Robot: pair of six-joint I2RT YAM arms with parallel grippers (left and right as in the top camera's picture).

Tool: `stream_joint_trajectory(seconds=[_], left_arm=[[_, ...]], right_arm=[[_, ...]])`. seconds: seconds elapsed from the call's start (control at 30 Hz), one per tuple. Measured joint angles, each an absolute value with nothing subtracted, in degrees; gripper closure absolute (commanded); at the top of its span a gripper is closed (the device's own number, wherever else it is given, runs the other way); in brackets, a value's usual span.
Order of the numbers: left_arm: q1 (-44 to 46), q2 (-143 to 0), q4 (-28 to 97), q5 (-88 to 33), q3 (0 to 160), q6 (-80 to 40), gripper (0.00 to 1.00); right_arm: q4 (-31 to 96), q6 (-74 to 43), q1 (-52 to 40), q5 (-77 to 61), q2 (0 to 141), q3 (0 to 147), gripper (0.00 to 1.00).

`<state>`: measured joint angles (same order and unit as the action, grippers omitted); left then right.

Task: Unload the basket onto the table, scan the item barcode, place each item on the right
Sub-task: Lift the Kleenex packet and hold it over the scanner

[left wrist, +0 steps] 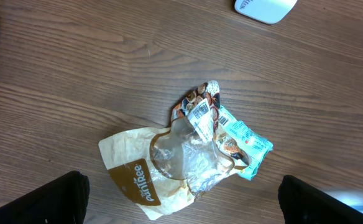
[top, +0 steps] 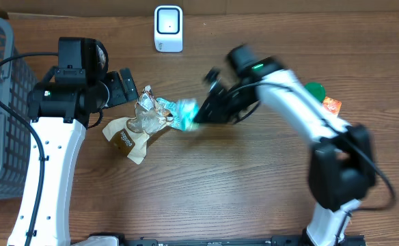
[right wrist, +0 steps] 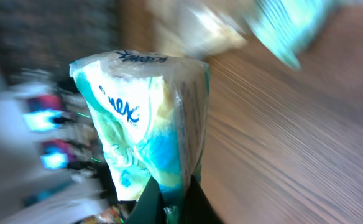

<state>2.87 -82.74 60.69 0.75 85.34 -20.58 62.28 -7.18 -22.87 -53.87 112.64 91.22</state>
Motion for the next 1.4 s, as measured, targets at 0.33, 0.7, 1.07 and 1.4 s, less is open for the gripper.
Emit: stream_joint_trajectory(seconds=[0.33, 0.7, 1.07, 1.4], left_arm=[[2.9, -82.7, 60.7, 0.8, 85.3, -20.6, 0.00], [2.9, -82.7, 60.7, 0.8, 85.3, -20.6, 0.00], [2.9, -82.7, 60.7, 0.8, 85.3, -20.6, 0.00], [2.9, -82.7, 60.7, 0.8, 85.3, -20.6, 0.01]], right_arm=[[53.1, -9.6, -11.1, -83.4, 108.0, 92.5, 0.96], [50.9, -14.5, -11.3, -86.1, 108.0, 92.5, 0.96], [58.8, -19.3, -16.4, -55.0, 109.2, 103.6, 0.96], [53.9, -11.3, -25.7, -9.7, 117.2, 134.8, 0.96]])
